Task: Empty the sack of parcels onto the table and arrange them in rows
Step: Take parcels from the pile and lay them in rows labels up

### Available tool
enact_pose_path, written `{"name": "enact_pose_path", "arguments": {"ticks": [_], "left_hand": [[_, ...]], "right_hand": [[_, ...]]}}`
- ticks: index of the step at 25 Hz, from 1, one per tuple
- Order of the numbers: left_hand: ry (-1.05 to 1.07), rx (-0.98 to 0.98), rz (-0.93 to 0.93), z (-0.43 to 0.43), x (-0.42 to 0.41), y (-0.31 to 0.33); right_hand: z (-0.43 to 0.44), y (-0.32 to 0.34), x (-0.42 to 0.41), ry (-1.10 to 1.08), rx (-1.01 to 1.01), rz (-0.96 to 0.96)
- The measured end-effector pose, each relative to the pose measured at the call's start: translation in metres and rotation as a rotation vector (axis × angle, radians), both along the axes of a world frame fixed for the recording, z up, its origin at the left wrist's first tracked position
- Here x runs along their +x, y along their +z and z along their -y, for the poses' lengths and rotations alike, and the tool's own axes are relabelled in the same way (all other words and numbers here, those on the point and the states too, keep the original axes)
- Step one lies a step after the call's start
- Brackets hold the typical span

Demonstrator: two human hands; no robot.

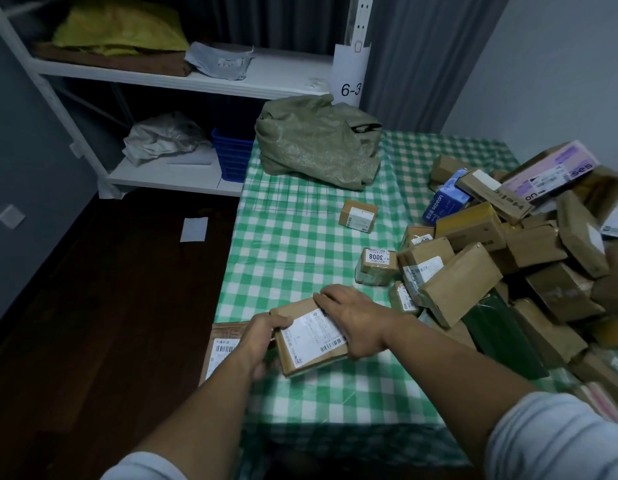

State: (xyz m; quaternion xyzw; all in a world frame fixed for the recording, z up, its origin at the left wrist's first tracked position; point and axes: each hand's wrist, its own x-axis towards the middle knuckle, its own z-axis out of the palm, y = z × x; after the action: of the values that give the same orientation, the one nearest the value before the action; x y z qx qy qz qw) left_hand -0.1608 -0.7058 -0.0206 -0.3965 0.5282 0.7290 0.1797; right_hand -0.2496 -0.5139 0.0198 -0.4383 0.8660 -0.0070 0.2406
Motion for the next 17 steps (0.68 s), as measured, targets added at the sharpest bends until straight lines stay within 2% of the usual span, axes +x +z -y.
{"name": "enact_pose_path", "arguments": {"ticks": [6,10,12,14,16,17], "left_hand": [[0.032,0.063,-0.038,0.016,-0.001,0.000],[0.009,0.038,-0.091,0.018,-0.002,0.003],[0.048,0.049,-0.094,0.018,0.000,0.002],[0.074,0.100,-0.102,0.014,0.005,0.001],[0.089,0.141,-0.117,0.008,0.011,0.001],[0.095,0.166,-0.118,0.005,0.013,0.001]], "right_hand": [[0.008,0.015,0.005,0.010,-0.034,-0.028],[0.006,0.015,0.006,-0.172,-0.071,-0.037],[0.007,0.009,0.010,-0.444,-0.203,0.010],[0.013,0.000,0.012,-0.875,-0.387,0.113],[0.022,-0.009,0.019,-1.303,-0.581,0.366],[0.027,-0.014,0.025,-1.415,-0.622,0.546]]}}
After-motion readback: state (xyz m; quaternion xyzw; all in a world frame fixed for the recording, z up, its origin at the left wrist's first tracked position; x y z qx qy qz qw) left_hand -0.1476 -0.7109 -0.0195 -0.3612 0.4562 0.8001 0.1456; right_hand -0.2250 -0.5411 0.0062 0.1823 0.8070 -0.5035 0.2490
